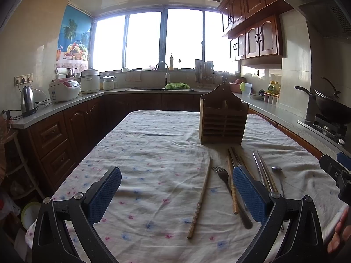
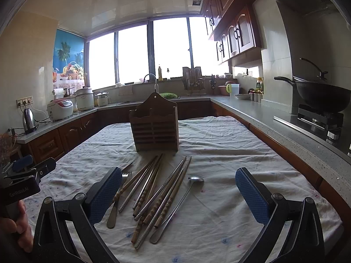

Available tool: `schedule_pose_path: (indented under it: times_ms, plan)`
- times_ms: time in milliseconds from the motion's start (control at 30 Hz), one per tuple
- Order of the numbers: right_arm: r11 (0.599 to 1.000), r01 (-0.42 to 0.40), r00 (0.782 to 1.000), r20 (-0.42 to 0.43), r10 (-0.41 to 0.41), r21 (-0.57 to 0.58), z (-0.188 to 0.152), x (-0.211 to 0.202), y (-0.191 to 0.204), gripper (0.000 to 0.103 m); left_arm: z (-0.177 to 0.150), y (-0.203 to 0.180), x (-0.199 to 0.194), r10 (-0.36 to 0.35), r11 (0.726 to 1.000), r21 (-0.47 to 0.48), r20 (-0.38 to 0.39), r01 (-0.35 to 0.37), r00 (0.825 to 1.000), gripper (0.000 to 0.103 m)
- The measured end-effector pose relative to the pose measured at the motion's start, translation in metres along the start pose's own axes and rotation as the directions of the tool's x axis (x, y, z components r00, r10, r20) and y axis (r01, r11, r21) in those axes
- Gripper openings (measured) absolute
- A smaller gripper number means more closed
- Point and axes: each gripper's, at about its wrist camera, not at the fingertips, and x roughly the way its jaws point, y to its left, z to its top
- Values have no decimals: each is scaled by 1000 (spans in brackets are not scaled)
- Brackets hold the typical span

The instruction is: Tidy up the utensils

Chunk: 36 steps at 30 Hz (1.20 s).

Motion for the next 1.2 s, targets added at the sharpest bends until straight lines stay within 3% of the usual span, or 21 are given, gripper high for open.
schedule_pose_path:
  times_ms: [567,1200]
  plan:
    - [1000,-3,1000,-23,3,22,2,4,-7,103,4,-1,9,-23,1000,-17,-36,23,999,102]
    - [997,3,991,-135,8,77,13,41,-26,103,36,3,66,-76,997,-42,-173,69,982,102]
